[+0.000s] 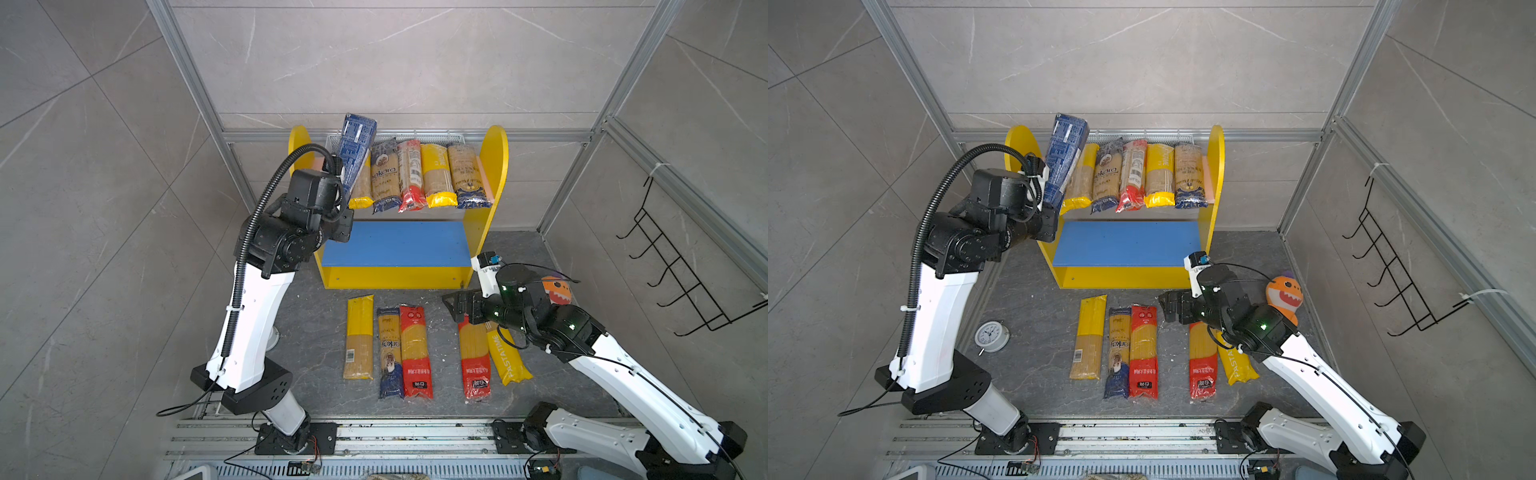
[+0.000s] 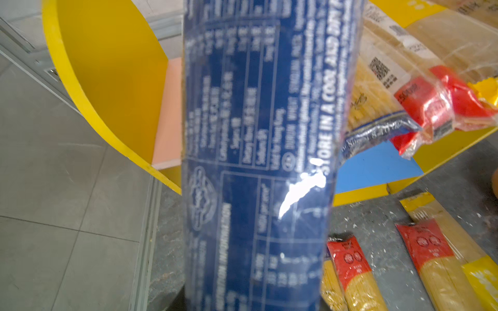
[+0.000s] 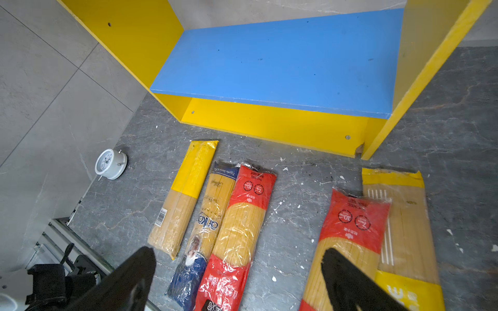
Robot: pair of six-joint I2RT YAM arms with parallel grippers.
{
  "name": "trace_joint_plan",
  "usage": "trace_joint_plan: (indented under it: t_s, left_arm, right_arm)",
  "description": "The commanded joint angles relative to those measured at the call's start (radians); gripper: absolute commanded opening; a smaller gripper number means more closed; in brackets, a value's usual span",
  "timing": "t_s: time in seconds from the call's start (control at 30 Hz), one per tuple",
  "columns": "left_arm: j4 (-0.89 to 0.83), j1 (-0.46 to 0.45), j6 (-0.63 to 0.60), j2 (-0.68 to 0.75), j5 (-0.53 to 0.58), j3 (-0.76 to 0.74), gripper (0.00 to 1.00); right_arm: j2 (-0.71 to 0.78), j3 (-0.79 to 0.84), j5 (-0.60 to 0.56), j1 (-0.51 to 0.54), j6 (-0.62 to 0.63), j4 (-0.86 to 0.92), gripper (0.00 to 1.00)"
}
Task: Place and organize the pasta boxes and bags onto the shelf
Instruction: 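Lower the dark blue bag onto the pink shelf, open left gripper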
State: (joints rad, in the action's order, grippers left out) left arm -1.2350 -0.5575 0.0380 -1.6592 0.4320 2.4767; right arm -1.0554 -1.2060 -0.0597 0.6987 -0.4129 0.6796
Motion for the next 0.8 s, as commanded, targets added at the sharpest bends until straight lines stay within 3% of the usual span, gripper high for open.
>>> trace_joint_plan:
  t_s: [0.0,0.13,0.4,0.77]
  left_arm:
    - [0.302,0.02,-0.093,-0.014,0.081,0.093,0.0]
    - [0.329,0.071,-0.099,-0.087,0.045,0.168,0.0]
    - [0.378,0.244,-0.009,-0.167,-0.153,0.174,0.0]
    - [0.412,0.328,0.039,-0.242,-0.274,0.207,0.0]
  right_arm:
    - [-0.021,-0.052,-0.012,-0.004,0.028,-0.004,1.0]
    - [-0.043,-0.074,-0.023,-0.004,0.029,-0.006,1.0]
    - [-0.083,-0.102,-0.057,-0.005,0.033,0.005,1.0]
    - [-0.154,-0.114,-0.083,-0.008,0.034,-0.001,1.0]
